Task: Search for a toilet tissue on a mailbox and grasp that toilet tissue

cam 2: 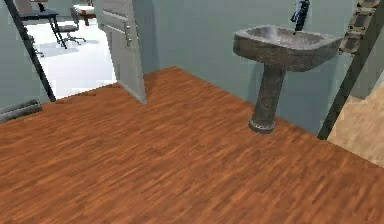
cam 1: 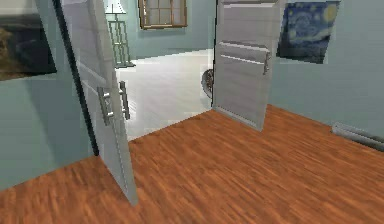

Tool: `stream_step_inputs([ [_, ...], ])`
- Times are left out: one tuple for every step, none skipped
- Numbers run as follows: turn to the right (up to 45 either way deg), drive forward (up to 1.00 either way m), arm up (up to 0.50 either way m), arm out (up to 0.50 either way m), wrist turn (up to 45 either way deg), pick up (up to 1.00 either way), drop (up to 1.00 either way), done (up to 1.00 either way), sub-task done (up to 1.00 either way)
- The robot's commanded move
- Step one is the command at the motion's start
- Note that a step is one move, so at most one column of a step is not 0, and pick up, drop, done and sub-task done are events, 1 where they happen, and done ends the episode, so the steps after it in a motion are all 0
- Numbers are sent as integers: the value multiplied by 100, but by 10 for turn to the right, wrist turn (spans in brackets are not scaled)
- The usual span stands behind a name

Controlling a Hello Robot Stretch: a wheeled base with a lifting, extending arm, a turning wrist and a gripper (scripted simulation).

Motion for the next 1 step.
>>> stream_step_inputs([
  [0, 15, 0, 0, 0, 0, 0, 0, 0],
])
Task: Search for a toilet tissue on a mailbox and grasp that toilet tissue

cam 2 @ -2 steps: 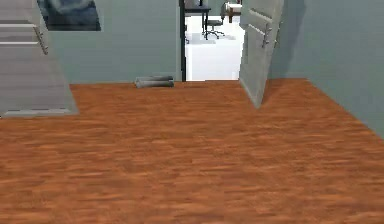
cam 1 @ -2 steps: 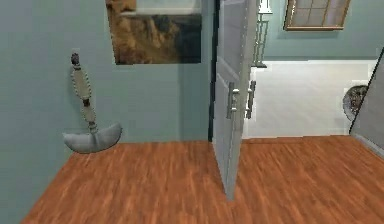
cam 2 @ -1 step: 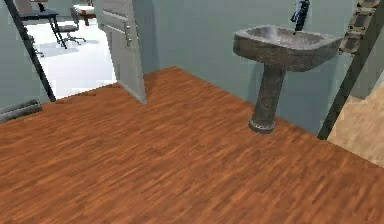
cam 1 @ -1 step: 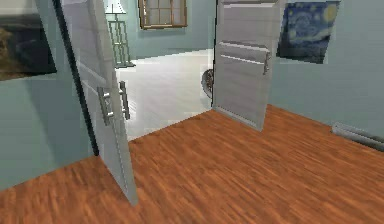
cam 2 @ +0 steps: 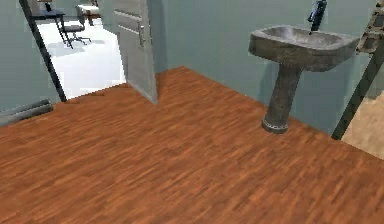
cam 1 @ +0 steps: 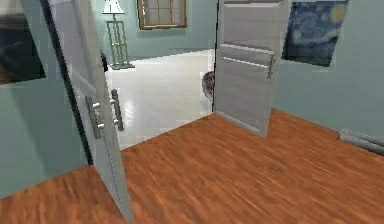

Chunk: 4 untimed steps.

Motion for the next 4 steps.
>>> stream_step_inputs([
  [-450, 0, 0, 0, 0, 0, 0, 0, 0],
  [-390, 0, 0, 0, 0, 0, 0, 0, 0],
  [0, 10, 0, 0, 0, 0, 0, 0, 0],
  [-450, 0, 0, 0, 0, 0, 0, 0, 0],
])
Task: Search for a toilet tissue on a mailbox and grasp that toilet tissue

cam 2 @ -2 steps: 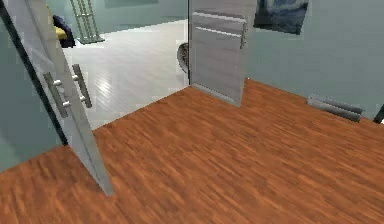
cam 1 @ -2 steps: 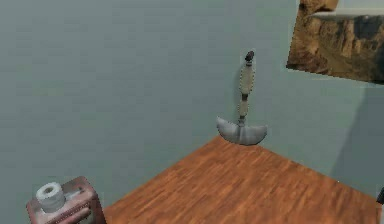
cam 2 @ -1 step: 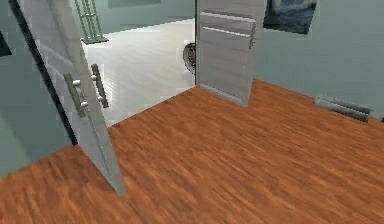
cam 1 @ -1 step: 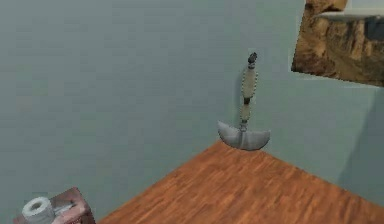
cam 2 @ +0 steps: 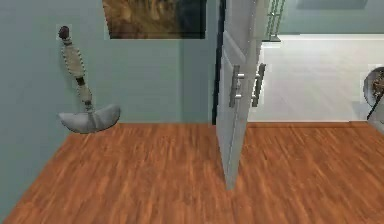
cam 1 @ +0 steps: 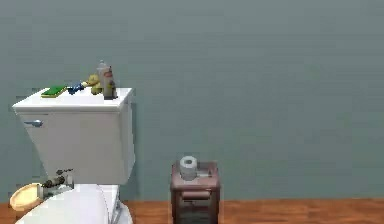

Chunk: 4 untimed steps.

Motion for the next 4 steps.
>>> stream_step_inputs([
  [-450, 0, 0, 0, 0, 0, 0, 0, 0],
  [-420, 0, 0, 0, 0, 0, 0, 0, 0],
  [450, 0, 0, 0, 0, 0, 0, 0, 0],
  [450, 0, 0, 0, 0, 0, 0, 0, 0],
])
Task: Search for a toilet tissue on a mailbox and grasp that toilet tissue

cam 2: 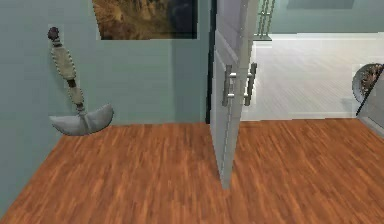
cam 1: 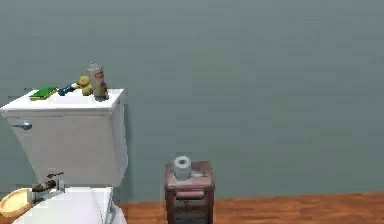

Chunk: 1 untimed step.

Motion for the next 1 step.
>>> stream_step_inputs([
  [120, 0, 0, 0, 0, 0, 0, 0, 0],
])
